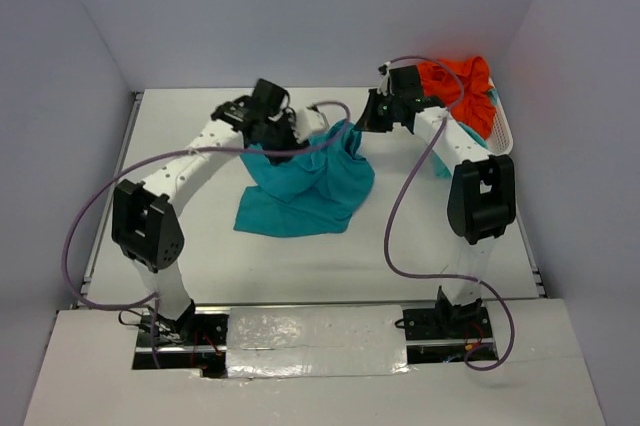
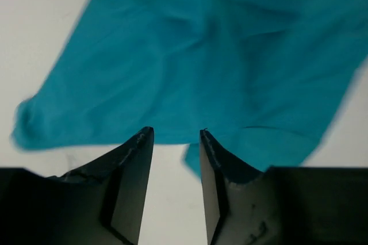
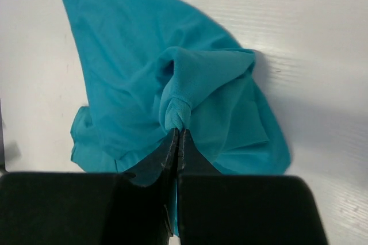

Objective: Fold and stack the t-shirts

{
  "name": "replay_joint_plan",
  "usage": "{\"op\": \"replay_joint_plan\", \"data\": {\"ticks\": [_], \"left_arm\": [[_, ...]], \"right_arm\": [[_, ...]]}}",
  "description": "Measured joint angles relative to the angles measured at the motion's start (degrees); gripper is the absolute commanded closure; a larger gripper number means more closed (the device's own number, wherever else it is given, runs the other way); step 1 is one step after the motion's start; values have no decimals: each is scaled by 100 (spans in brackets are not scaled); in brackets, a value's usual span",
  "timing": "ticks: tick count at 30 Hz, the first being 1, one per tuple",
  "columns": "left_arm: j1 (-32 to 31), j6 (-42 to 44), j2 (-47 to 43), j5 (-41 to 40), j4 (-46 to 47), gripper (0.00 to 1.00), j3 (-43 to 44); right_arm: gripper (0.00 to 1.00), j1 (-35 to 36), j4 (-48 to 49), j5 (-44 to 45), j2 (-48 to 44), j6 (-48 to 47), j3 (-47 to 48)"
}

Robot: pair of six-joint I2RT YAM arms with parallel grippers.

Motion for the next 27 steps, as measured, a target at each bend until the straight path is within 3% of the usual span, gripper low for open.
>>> {"op": "replay_joint_plan", "data": {"ticks": [4,10,14,22,27], "left_arm": [[-931,243,-409,463,61,43,-962],[-1010,22,129,-334,935,55,-2114],[-1001,-229,409,-688,1281,51,-2100],[-1014,-529,417,-221,1377,42,-2000],[-1034,-555,485,-280,1373,47,-1978]], "right_arm": [[100,-212,234,-50,-2,83,-181],[100,-243,501,-153,-13,120,-815],[100,-243,533,-197,-55,107,-1080],[100,-282,654,-192,-317,68,-1303],[100,-350,682,-186,-334,4,-1314]]}}
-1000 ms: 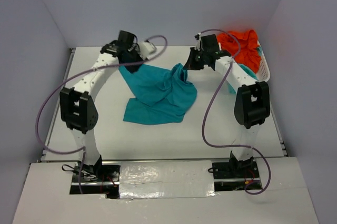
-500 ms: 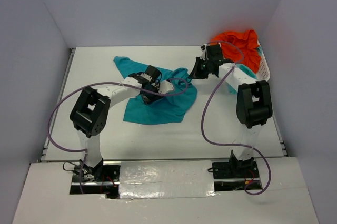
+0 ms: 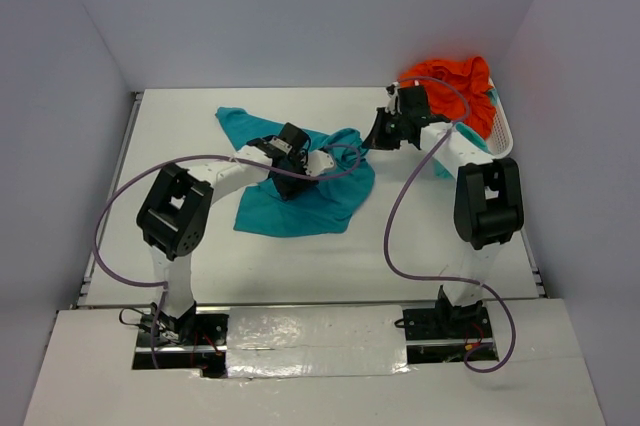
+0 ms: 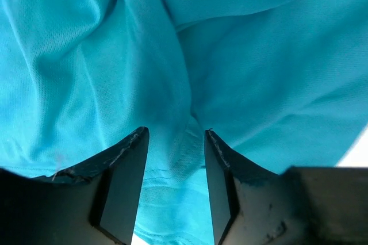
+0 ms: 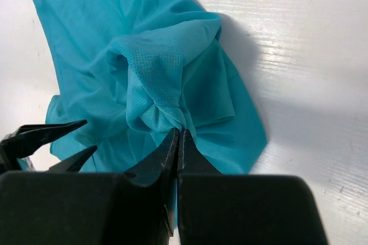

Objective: Fold and stack the t-shirts

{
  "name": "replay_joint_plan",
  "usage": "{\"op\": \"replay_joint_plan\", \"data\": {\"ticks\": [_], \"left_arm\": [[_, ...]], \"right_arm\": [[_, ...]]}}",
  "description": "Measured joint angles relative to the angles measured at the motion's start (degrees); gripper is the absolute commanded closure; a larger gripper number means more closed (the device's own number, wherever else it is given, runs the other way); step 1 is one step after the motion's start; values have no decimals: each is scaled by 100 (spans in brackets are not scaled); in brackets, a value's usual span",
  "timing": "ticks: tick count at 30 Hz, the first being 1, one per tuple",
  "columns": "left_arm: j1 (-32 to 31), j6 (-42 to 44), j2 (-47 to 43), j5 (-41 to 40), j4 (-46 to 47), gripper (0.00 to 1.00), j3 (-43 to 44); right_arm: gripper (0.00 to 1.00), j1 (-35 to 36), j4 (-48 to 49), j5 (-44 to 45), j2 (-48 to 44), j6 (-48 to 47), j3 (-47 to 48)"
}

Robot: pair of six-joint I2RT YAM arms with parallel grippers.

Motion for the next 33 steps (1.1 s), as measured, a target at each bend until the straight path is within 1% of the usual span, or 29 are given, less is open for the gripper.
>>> {"op": "replay_joint_plan", "data": {"ticks": [3,8,11,12,15,20,22,25,28,31,33], "left_arm": [[-15,24,114,-232,11,47,2],[-17,50,155,-391,-92,47,-4],[-17,52,155,-446,-107,66,-39],[-17,48,155,-461,-109,82,-52],[-17,48,155,-483,-160,100,-68],[33,-107,155,-479,-240,100,-33],[131,-216,155,-455,-380,100,160],[479,-413,164,-439,-533,100,817],[1010,-555,201,-505,-560,100,1932],[1515,-560,304,-673,-549,100,3285],[1829,-522,424,-863,-415,100,4273]], "right_arm": [[100,-39,4,-4,-7,-42,-13],[100,-76,24,0,-20,-83,-35],[100,-85,28,11,-39,-107,-35],[100,-87,33,13,-46,-111,-35],[100,-107,35,13,-61,-136,-37],[100,-205,24,61,-122,-192,-55],[100,-238,4,144,-168,-238,-52],[100,-273,-205,319,-195,-315,133],[100,-297,-577,520,-188,-380,702],[100,-415,-1043,730,-85,-435,1969],[100,-525,-1381,1025,140,-553,3327]]}}
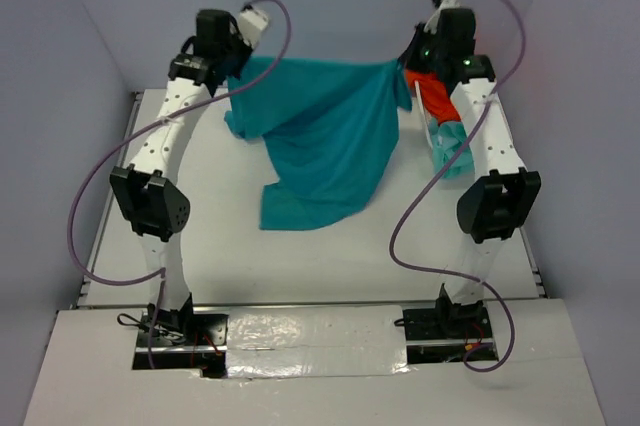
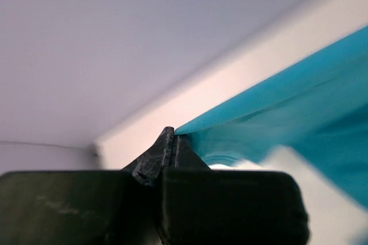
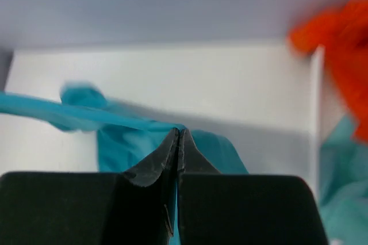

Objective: Fold and stack the t-shirts

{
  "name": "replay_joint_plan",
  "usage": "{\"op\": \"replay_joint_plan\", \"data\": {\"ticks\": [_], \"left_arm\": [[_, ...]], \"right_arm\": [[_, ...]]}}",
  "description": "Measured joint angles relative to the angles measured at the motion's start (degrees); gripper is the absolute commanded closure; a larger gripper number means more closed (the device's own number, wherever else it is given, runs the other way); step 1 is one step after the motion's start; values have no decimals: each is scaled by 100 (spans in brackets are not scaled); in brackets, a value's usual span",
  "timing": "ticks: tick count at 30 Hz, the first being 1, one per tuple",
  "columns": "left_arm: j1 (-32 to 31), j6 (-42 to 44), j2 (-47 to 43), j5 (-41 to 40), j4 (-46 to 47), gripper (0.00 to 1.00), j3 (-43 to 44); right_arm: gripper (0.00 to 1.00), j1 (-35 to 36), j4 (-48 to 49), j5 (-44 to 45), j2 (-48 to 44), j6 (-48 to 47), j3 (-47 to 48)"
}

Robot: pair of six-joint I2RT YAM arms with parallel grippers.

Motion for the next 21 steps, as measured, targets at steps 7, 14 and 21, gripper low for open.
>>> {"op": "replay_joint_plan", "data": {"ticks": [7,14,21], "left_arm": [[254,686,94,-391,1453,100,1694],[236,1602,-564,-85,1971,100,326],[264,2918,-2155,247,1484,100,-3893]], "right_arm": [[100,44,57,909,-61,-448,2817],[100,949,1185,1770,-2647,-1213,-916],[78,1961,1556,2448,-3620,-295,-5571]]}}
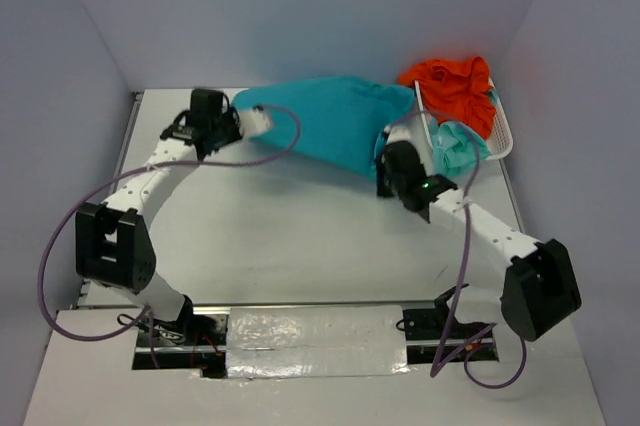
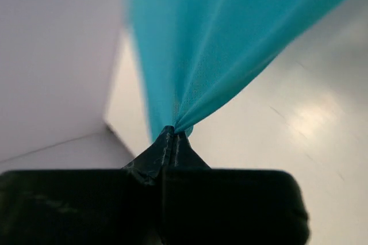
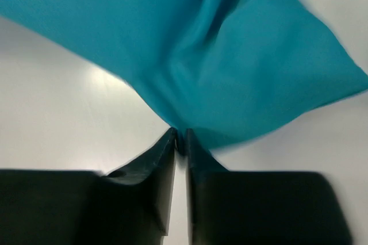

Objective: Fold and stack the t-shirts

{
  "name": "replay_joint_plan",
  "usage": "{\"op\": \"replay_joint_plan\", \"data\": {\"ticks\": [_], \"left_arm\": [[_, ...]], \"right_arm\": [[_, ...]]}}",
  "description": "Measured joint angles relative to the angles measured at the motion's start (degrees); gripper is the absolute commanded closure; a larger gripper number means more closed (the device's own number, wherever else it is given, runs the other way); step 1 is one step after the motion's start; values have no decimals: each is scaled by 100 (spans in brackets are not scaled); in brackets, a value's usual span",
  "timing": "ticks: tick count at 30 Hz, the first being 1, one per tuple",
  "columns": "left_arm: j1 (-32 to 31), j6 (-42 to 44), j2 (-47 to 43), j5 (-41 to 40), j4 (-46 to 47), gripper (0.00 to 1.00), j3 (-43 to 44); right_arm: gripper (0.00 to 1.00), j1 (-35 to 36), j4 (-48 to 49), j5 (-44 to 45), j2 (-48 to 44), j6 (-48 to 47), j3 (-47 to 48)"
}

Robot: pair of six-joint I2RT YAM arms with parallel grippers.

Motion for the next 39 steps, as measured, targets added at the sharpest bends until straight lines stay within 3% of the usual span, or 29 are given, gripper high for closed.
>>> {"op": "replay_joint_plan", "data": {"ticks": [2,3,4,5,6,8,12,13,14,15,16,17,18,20,22,26,30,33,35,39], "left_arm": [[-76,472,-369,101,-269,83,-1226],[-118,719,-533,114,-485,62,-1781],[-175,953,-695,118,-667,17,-2326],[-243,1095,-852,114,-863,3,-2857],[-291,1126,-946,109,-1064,1,-3198],[-382,1051,-1043,90,-1471,1,-3635],[-138,619,-1154,70,-1781,6,-3510],[-66,455,-1270,63,-1770,10,-3458],[-9,264,-1408,7,-1707,16,-3449],[13,72,-1530,-59,-1690,29,-3438],[28,-302,-1587,-140,-1718,31,-3388],[61,-693,-1561,-179,-1781,31,-3268],[107,-1189,-1421,-179,-1897,29,-3025],[304,-2146,-933,-46,-2334,27,-2282],[511,-3032,-400,205,-2468,22,-1558],[675,-4098,-79,595,-2538,17,-1412],[654,-4817,308,994,-2629,15,-1917],[669,-5160,739,1088,-2728,18,-2159],[678,-5366,846,1086,-2883,21,-2111],[715,-5560,901,1119,-2844,29,-2081]], "right_arm": [[49,393,-136,-120,153,439,-964],[24,597,-267,-289,269,616,-1351],[14,758,-391,-448,376,776,-1552],[1,887,-549,-568,492,859,-1644],[0,970,-667,-682,599,949,-1659],[0,1008,-730,-787,625,1062,-1648],[4,916,-885,-1010,184,1224,-1578],[11,848,-951,-1119,17,1261,-1534],[40,737,-1003,-1283,-142,1318,-1484],[53,584,-1043,-1423,-278,1346,-1432],[59,304,-1064,-1663,-398,1436,-1381],[58,-33,-1067,-1832,-483,1537,-1344],[40,-396,-1062,-1864,-520,1611,-1329],[26,-1001,-1088,-1762,-487,1755,-1327],[23,-1255,-1082,-1602,-350,1827,-1335],[22,-1298,-944,-1434,205,1906,-1451],[26,-1329,-837,-1292,776,1976,-1650],[26,-1331,-728,-1257,885,2041,-1722],[33,-1331,-662,-1196,925,2085,-1727],[31,-1318,-654,-1036,953,2179,-1709]]}}
